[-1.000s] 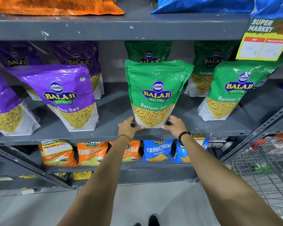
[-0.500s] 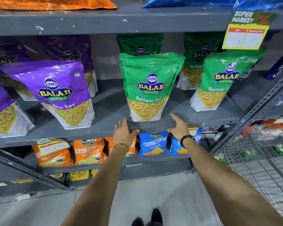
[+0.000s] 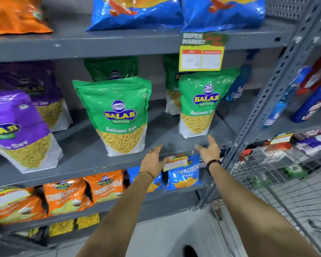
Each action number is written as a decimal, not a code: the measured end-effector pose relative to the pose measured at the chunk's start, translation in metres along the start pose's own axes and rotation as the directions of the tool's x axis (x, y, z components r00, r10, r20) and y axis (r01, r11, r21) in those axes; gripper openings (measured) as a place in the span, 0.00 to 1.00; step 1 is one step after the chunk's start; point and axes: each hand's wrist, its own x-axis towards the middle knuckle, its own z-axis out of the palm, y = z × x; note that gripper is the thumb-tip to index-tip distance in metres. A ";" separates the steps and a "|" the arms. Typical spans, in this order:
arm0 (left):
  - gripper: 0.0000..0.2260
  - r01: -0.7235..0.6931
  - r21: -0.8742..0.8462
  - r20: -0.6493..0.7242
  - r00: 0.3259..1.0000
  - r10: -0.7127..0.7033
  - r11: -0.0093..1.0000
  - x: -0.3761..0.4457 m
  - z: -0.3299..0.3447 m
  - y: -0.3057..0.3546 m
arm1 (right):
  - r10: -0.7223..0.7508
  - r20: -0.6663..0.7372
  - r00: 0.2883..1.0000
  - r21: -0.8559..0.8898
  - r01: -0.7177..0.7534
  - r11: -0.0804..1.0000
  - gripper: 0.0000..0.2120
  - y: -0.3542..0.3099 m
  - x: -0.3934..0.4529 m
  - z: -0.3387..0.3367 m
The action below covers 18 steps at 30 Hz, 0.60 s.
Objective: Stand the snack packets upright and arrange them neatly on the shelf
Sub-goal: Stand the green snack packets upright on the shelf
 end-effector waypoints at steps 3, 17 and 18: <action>0.36 0.071 -0.104 0.008 0.997 -0.071 0.992 0.035 0.015 0.037 | 0.004 0.081 0.997 0.006 -0.005 1.000 0.38 0.000 0.041 -0.026; 0.33 0.215 -0.366 -0.067 0.964 -0.256 0.906 0.100 0.048 0.090 | -0.052 0.444 0.895 -0.063 0.090 0.994 0.35 -0.005 0.133 -0.050; 0.32 0.217 -0.364 -0.077 0.962 -0.261 0.906 0.100 0.049 0.091 | -0.055 0.441 0.896 -0.057 0.089 0.994 0.36 -0.003 0.134 -0.048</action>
